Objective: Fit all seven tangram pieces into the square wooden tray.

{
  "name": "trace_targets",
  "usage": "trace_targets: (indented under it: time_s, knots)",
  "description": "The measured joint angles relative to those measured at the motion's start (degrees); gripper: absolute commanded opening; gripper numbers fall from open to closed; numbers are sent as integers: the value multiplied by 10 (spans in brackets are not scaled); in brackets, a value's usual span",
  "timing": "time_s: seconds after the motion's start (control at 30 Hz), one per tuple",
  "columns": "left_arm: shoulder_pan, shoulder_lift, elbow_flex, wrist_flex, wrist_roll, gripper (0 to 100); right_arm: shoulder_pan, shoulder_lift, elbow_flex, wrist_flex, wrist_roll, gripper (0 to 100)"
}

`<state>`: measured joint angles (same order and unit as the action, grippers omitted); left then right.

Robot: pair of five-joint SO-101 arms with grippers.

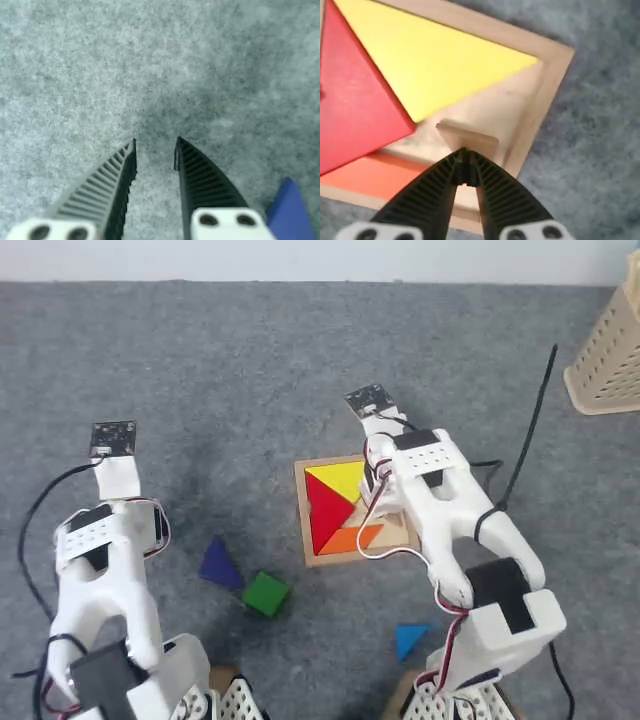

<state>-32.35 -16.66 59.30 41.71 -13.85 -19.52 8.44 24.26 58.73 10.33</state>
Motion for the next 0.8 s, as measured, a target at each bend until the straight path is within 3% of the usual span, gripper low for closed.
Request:
trace_targets:
  time_s: [0.43,0.8]
  knots:
    - [0,0,0,0,0,123,-55,-11,12,4,47,8]
    - [0,0,0,0,0,123,-105,2,24,13,142,7]
